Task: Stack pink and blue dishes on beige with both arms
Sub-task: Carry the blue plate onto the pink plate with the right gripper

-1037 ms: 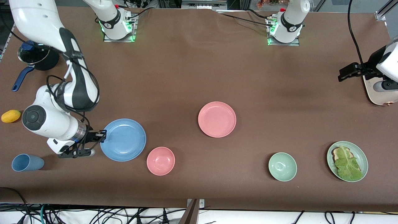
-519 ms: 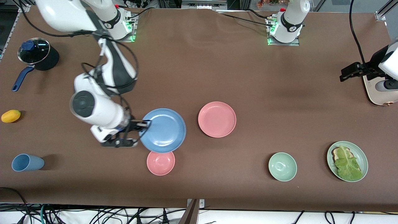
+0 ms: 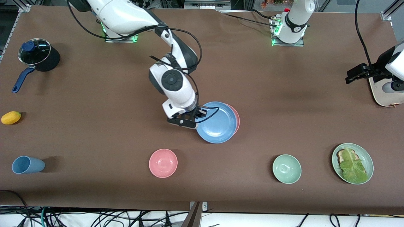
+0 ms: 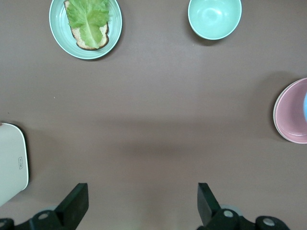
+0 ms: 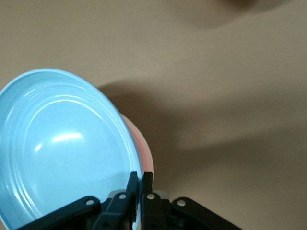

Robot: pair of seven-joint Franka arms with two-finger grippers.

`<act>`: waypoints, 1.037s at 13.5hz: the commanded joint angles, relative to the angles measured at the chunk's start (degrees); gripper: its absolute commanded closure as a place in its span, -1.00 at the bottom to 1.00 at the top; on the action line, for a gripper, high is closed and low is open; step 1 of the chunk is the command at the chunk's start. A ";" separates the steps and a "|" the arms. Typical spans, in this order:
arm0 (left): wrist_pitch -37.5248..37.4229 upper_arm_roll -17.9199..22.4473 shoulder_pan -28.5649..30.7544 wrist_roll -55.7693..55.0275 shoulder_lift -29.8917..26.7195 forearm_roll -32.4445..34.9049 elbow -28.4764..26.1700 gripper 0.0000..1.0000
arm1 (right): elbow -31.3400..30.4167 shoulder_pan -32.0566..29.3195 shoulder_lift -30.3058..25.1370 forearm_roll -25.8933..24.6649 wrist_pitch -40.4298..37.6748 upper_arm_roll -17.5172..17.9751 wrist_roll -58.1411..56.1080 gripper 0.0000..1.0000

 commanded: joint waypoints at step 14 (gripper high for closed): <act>4.28 0.43 -0.38 2.08 0.78 -1.95 1.20 -1.00 | -2.21 3.16 3.09 -1.48 4.91 -0.32 8.68 -0.03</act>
